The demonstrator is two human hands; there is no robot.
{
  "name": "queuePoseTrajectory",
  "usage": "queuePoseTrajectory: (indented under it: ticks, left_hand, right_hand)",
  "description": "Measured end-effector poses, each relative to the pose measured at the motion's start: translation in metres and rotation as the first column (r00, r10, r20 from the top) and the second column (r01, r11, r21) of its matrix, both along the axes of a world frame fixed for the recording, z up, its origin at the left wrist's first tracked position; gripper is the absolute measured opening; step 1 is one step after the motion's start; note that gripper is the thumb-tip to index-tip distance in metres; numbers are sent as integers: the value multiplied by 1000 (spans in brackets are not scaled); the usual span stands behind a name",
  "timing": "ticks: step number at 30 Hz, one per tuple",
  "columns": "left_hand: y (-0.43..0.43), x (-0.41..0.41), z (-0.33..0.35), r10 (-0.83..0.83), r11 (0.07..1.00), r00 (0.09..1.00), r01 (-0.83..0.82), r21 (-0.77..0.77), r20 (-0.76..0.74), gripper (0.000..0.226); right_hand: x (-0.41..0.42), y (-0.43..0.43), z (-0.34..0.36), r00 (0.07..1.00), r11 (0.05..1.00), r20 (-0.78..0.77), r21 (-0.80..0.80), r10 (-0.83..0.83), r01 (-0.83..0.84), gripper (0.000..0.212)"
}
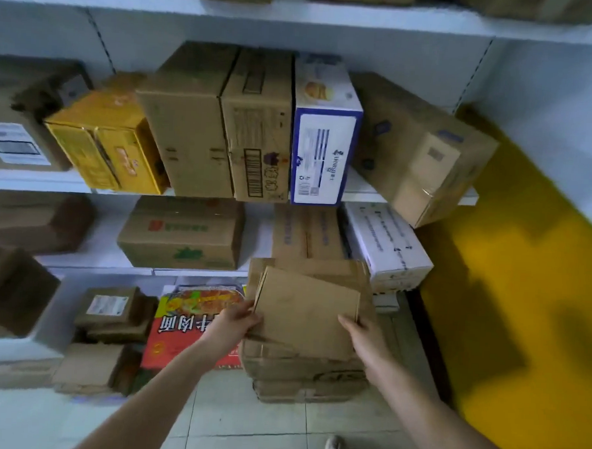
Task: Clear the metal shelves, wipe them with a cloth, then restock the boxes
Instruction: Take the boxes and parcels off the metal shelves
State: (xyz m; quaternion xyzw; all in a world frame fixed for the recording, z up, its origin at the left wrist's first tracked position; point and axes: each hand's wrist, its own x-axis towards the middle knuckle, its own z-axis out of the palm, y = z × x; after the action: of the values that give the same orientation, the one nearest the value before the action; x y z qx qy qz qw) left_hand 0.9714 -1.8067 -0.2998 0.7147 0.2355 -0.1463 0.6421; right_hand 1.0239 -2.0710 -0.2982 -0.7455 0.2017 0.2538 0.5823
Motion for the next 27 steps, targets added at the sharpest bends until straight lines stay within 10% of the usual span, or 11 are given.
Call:
queuePoseTrajectory:
  ticks: [11,27]
  left_hand:
    - [-27,75,-75,-116,991,972,128,44,-202,34]
    - [-47,132,-150,160,987,910,-150,57,-382,49]
  right_hand:
    - [71,-5,-47,995,923,-23,-371,98,-100,35]
    - [173,-11,-145,915,908,-324,-257,241,-330,64]
